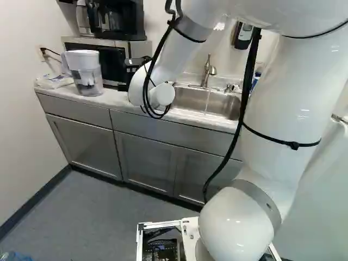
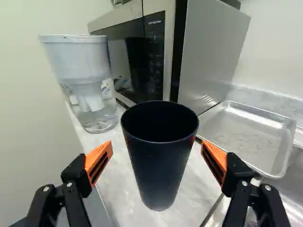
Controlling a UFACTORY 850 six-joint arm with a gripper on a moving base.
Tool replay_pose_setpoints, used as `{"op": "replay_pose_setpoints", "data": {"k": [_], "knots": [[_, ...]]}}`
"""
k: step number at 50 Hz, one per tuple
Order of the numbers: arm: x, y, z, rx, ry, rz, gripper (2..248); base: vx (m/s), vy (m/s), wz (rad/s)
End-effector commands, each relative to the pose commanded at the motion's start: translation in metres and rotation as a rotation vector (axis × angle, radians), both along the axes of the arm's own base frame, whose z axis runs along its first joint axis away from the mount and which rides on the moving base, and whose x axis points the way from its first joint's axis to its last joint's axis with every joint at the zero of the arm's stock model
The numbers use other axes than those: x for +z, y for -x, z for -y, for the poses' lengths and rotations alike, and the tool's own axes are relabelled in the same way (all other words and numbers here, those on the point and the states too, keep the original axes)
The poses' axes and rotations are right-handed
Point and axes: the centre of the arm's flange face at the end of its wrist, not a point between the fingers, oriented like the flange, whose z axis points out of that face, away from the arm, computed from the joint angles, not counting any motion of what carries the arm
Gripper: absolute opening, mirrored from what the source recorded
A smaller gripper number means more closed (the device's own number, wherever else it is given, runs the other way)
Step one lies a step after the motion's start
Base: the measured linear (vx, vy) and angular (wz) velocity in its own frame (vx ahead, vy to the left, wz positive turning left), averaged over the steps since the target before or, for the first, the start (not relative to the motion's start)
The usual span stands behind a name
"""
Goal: Rinse the cup and place it in the tray
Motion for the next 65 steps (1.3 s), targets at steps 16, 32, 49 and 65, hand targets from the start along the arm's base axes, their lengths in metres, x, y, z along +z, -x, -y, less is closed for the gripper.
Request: {"op": "replay_pose_setpoints", "data": {"k": [16, 32, 49, 65], "knots": [[0.000, 0.000, 0.000, 0.000, 0.000, 0.000, 239, 0.000, 0.000, 0.000], [0.000, 0.000, 0.000, 0.000, 0.000, 0.000, 130, 0.000, 0.000, 0.000], [0.005, 0.000, 0.000, 0.000, -0.005, 0.009, 125, 0.000, 0.000, 0.000], [0.022, -0.001, 0.011, -0.020, -0.019, 0.037, 125, 0.000, 0.000, 0.000]]}}
